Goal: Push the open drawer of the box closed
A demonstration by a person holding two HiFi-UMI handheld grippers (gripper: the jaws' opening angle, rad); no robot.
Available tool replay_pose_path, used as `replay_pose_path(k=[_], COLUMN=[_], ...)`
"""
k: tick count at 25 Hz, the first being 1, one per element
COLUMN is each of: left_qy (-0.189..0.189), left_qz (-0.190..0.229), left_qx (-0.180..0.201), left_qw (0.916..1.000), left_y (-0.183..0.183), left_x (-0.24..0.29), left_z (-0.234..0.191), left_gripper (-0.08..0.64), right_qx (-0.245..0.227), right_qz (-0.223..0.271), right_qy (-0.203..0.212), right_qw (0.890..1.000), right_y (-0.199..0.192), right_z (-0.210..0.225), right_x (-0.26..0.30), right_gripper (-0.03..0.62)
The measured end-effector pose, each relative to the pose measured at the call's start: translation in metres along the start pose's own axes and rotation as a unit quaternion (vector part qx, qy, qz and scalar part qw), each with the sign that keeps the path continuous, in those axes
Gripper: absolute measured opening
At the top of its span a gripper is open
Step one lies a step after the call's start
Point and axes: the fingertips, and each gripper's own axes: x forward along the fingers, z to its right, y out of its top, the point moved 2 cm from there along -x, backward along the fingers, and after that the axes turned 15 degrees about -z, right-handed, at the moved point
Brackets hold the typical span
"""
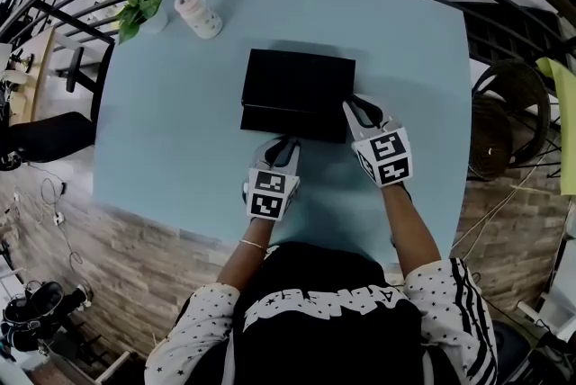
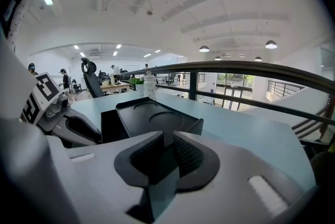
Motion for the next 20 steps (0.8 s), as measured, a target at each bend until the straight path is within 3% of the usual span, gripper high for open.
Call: replay_pose_path(k=[20], left_qy=[-0.003], left_qz=[0.007], left_qx=[0.006], left_qw=[1.0000], left_y=[0.016], left_x=[0.014], left_z=[-0.011], left_gripper=[0.000], right_qx=[0.002], right_qz=[0.000], right_qy=[-0.004], right_qw=[1.000], right_y=[-0.001], right_z=[-0.002], right_x=[0.003], right_gripper=[0.043])
